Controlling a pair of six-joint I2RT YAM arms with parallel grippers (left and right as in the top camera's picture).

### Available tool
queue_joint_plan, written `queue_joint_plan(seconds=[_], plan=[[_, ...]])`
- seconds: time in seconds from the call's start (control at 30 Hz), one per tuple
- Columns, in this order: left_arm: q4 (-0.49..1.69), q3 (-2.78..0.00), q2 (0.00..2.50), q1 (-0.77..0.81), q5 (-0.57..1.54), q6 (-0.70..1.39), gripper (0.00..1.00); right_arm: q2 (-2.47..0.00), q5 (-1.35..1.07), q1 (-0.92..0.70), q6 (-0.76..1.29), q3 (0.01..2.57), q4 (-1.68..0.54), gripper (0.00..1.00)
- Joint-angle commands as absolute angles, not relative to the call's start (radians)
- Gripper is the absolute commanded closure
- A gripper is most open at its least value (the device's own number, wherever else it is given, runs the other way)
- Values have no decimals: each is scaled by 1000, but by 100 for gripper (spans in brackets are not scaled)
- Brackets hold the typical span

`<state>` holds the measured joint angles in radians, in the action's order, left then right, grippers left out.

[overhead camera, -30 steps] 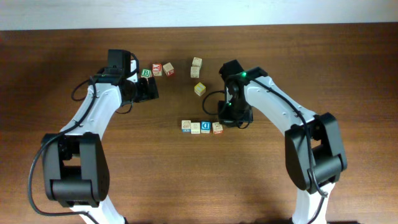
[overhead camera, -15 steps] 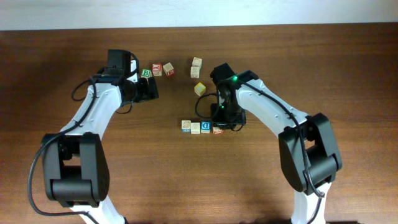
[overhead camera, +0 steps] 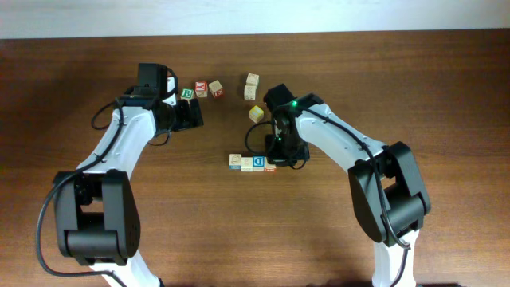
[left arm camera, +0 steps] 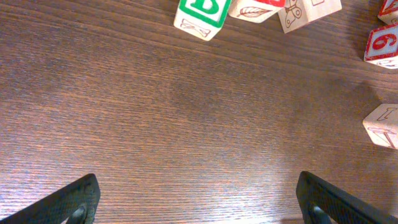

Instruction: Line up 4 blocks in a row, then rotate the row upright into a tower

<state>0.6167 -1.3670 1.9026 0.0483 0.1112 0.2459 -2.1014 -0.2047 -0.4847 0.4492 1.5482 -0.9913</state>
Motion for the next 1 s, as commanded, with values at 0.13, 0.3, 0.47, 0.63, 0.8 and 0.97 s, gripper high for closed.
queue_joint_plan(seconds=[0.13,0.3,0.47,0.63,0.8,0.97], plan=[[615,-1379,1896,43,107,237,1,-2105,-251,-491,375,1606,-995,94],[615,-1379,1896,43,107,237,1,-2117,-229,-519,367,1753,-893,91],[615,-1379,1896,43,107,237,1,-2203,-224,-624,374,1752,-666,96],[615,-1379,1896,43,107,237,1,-2263,-206,-643,432,1752,-664,95],[615,-1379,1896,43,107,237,1,-2273,-257,-661,453,1752,-698,95],[615,-1379,1896,43,107,237,1,-2273,-289,-663,453,1752,-728,95]])
